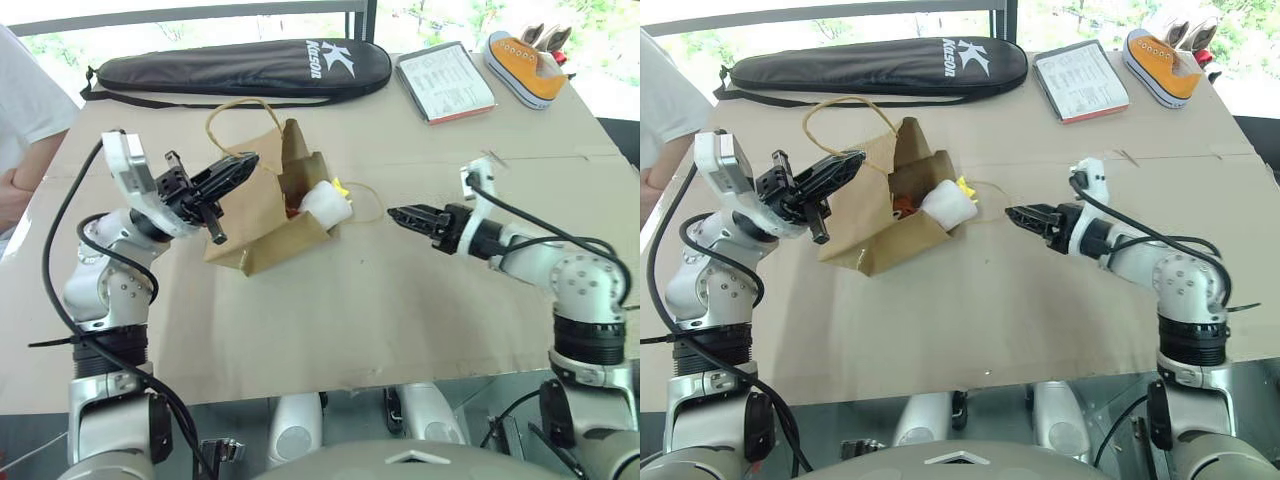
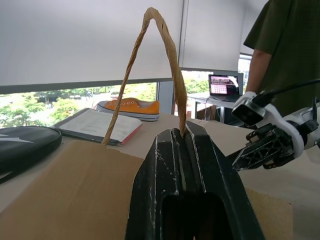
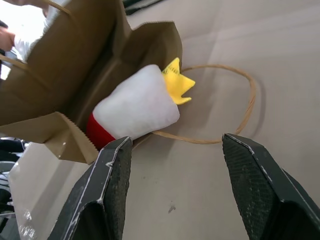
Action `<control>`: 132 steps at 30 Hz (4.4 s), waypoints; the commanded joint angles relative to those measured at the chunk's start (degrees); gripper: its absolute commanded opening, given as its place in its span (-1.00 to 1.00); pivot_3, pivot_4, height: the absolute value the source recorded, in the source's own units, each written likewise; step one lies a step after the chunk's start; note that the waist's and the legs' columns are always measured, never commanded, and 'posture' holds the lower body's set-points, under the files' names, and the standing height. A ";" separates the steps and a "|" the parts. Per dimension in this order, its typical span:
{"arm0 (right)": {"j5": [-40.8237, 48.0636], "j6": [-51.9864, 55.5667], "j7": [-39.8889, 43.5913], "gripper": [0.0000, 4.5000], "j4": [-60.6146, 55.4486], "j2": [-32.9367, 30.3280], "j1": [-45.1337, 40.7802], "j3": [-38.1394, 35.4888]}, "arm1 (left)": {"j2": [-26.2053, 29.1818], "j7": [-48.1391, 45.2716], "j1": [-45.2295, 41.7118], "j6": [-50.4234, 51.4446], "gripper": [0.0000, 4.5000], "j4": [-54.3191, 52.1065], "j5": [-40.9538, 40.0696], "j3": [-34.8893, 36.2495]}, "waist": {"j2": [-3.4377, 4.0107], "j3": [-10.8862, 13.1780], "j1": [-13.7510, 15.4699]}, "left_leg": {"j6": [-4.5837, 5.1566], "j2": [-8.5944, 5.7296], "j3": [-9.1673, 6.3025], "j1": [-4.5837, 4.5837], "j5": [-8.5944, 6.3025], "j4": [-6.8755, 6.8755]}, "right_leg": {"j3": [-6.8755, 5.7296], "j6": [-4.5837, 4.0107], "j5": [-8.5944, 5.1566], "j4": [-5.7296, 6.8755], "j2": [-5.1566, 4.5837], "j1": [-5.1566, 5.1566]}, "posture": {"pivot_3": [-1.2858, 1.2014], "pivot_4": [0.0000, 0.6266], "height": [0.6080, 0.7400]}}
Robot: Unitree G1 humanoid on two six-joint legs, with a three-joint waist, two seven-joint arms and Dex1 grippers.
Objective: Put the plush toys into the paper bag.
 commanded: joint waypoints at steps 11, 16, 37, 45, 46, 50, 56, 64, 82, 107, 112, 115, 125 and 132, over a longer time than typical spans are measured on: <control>-9.14 -6.89 8.82 0.19 16.64 8.68 -8.88 1.38 | 0.88 4.06 9.35 0.67 -1.00 -11.95 -3.46 7.40 | 0.02 0.01 0.12 | 0.00 0.02 -0.02 0.00 0.00 -0.03 | -0.03 0.01 0.01 0.02 0.00 -0.02 | 0.03 -0.52 1.00; -9.94 -8.72 13.82 -0.80 15.03 9.54 -8.76 2.01 | 0.80 5.70 11.85 0.83 -1.00 -14.48 -4.11 8.50 | 0.01 0.01 0.21 | -0.01 0.01 0.00 0.00 0.00 -0.02 | -0.03 0.00 0.01 0.02 -0.02 -0.01 | 0.03 -0.52 1.00; 21.54 -4.92 -2.69 -0.98 -13.61 4.93 -16.75 -8.38 | 1.87 3.34 -11.89 0.07 -1.00 4.57 2.44 -0.49 | 0.01 0.03 0.34 | -0.01 0.01 -0.06 -0.02 0.00 -0.03 | -0.08 0.01 0.01 0.01 0.02 -0.02 | 0.03 -0.52 1.00; 15.30 -4.83 -11.84 -0.98 -14.08 1.38 -16.64 -2.38 | -1.09 -1.24 -20.13 -2.87 -1.00 16.81 13.41 -11.31 | -0.03 0.00 0.21 | 0.00 -0.02 -0.04 -0.04 0.00 -0.06 | -0.07 0.02 0.01 -0.05 0.00 -0.01 | 0.03 -0.52 1.00; 15.34 -5.26 -13.03 -0.98 -13.84 1.53 -17.28 -2.45 | -1.65 -0.50 -21.32 -1.74 -1.00 17.43 12.97 -11.03 | -0.02 0.01 0.18 | 0.00 -0.02 -0.03 -0.04 0.00 -0.07 | -0.06 0.02 0.01 -0.05 0.00 -0.01 | 0.03 -0.52 1.00; 16.40 -6.93 -16.61 -0.98 -12.51 1.81 -19.40 -4.12 | -1.92 0.52 -25.36 -2.87 -1.00 23.06 14.74 -10.08 | -0.04 0.06 0.12 | 0.01 0.00 -0.07 -0.25 0.01 -0.04 | -0.06 0.02 0.02 0.09 0.02 -0.29 | 0.03 -0.52 1.00; 21.32 -7.12 -20.28 -0.98 -15.75 0.82 -20.40 -4.02 | -1.87 -0.69 -28.81 -3.91 -1.00 27.37 15.92 -9.84 | -0.04 0.06 0.21 | 0.01 -0.01 -0.05 -0.31 0.01 -0.09 | -0.07 0.03 0.02 0.05 0.00 -0.32 | 0.03 -0.52 1.00; 10.47 -6.63 -15.26 -0.39 -15.31 -4.82 -12.83 0.71 | -2.30 -4.66 -31.29 -6.63 -1.00 34.32 20.46 -12.23 | -0.08 0.04 0.34 | 0.01 -0.04 -0.09 -0.36 0.01 0.00 | -0.11 0.03 0.02 0.04 -0.04 -0.30 | 0.03 -0.52 1.00; -4.96 -17.25 13.03 0.12 -26.58 -32.26 10.22 -2.88 | -1.24 2.11 -3.94 13.39 1.00 -2.86 9.01 -6.16 | -0.05 0.05 0.00 | 0.01 -0.02 -0.12 0.03 -0.01 -0.08 | -0.08 -0.02 -0.04 -0.09 -0.05 0.07 | 0.03 -0.52 1.00; -36.41 -38.03 25.23 -0.98 0.62 -0.55 -5.87 22.31 | -10.31 27.24 4.81 5.21 1.00 -19.02 24.81 -17.43 | -0.08 0.07 0.53 | 0.00 -0.06 -0.14 -0.02 0.00 0.28 | -0.09 0.01 0.01 0.15 -0.04 0.07 | 0.03 -0.52 1.00; -37.79 -37.86 25.79 -0.98 0.82 0.77 -5.18 21.43 | -12.22 30.08 5.14 2.68 1.00 -17.76 28.45 -19.33 | -0.08 0.07 0.58 | 0.00 -0.06 -0.13 -0.03 0.00 0.27 | -0.09 0.02 0.01 0.14 -0.04 0.07 | 0.03 -0.52 1.00; -37.45 -36.29 25.47 -0.98 -1.54 0.28 -4.45 20.10 | -11.97 29.53 4.96 0.94 1.00 -15.93 29.23 -19.43 | -0.08 0.07 0.53 | 0.00 -0.07 -0.13 -0.02 0.00 0.27 | -0.09 0.02 0.01 0.15 -0.04 0.07 | 0.03 -0.52 1.00; -32.10 -29.30 25.33 -1.00 -11.40 -1.85 -1.10 14.11 | -11.90 26.33 1.08 -5.05 -0.81 -6.51 30.77 -20.42 | -0.08 0.07 0.62 | 0.00 -0.07 -0.13 -0.04 0.00 0.28 | -0.11 0.01 0.01 0.13 -0.06 0.08 | 0.03 -0.52 1.00; -30.89 -27.22 24.47 -1.00 -16.60 -4.91 1.84 10.54 | -10.09 18.81 -1.42 -10.52 -0.99 -1.51 28.20 -19.40 | -0.08 0.07 0.56 | 0.00 -0.07 -0.14 -0.04 0.00 0.27 | -0.11 0.02 0.01 0.13 -0.04 0.08 | 0.03 -0.52 1.00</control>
